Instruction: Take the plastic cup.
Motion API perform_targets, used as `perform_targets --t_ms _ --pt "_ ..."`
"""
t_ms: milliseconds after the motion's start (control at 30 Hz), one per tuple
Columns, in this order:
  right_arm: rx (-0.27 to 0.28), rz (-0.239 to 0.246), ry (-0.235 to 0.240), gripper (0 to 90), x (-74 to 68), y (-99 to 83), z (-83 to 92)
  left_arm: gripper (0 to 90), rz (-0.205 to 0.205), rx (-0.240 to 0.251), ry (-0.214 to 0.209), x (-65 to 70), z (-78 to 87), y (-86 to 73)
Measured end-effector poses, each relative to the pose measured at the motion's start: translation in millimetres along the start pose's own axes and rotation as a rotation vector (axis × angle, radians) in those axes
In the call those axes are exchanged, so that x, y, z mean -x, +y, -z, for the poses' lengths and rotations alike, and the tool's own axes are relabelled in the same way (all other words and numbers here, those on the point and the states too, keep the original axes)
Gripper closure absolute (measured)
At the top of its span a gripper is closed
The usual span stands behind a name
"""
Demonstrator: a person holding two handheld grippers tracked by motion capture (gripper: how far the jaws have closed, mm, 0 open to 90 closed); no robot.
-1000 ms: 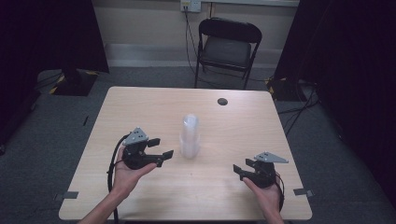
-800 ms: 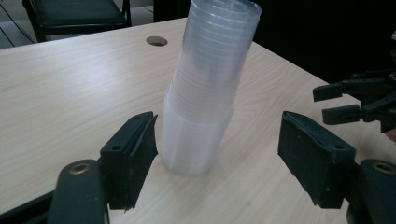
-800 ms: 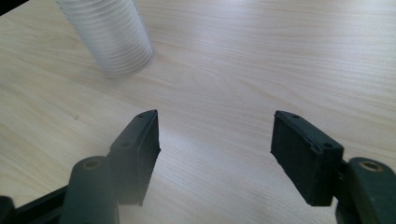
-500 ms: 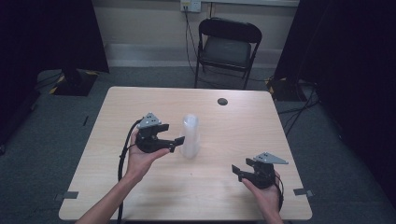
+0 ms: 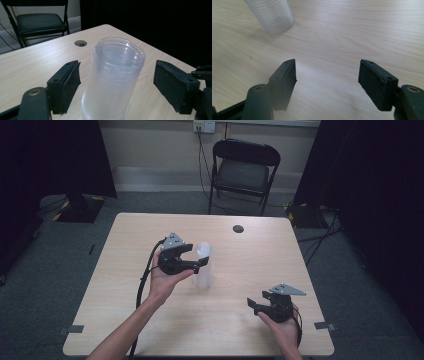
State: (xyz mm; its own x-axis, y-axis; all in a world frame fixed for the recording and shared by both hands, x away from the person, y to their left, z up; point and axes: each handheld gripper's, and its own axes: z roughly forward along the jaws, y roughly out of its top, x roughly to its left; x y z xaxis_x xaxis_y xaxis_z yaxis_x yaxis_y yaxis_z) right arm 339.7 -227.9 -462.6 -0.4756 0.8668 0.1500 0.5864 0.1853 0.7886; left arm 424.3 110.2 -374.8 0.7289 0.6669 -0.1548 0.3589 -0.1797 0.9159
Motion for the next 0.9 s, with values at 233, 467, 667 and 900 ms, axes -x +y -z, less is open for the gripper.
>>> perform_targets --t_ms 233,467,667,900 --pt "-0.003 0.005 0.004 30.0 0.9 -0.5 -0.6 23.5 -0.024 -0.044 0.014 2.6 -18.6 -6.3" --pt "-0.013 0.010 0.007 29.7 -0.5 -1.1 -2.1 16.0 -0.007 -0.071 0.043 -1.6 -28.3 -9.5" --pt "-0.013 0.011 0.004 29.4 1.1 -1.9 -1.6 15.9 -0.022 -0.111 0.068 -6.1 -38.7 -18.8" --pt "-0.021 0.015 0.010 29.4 -0.3 -2.2 -3.9 16.0 -0.037 -0.108 0.070 -7.7 -41.1 -20.8"
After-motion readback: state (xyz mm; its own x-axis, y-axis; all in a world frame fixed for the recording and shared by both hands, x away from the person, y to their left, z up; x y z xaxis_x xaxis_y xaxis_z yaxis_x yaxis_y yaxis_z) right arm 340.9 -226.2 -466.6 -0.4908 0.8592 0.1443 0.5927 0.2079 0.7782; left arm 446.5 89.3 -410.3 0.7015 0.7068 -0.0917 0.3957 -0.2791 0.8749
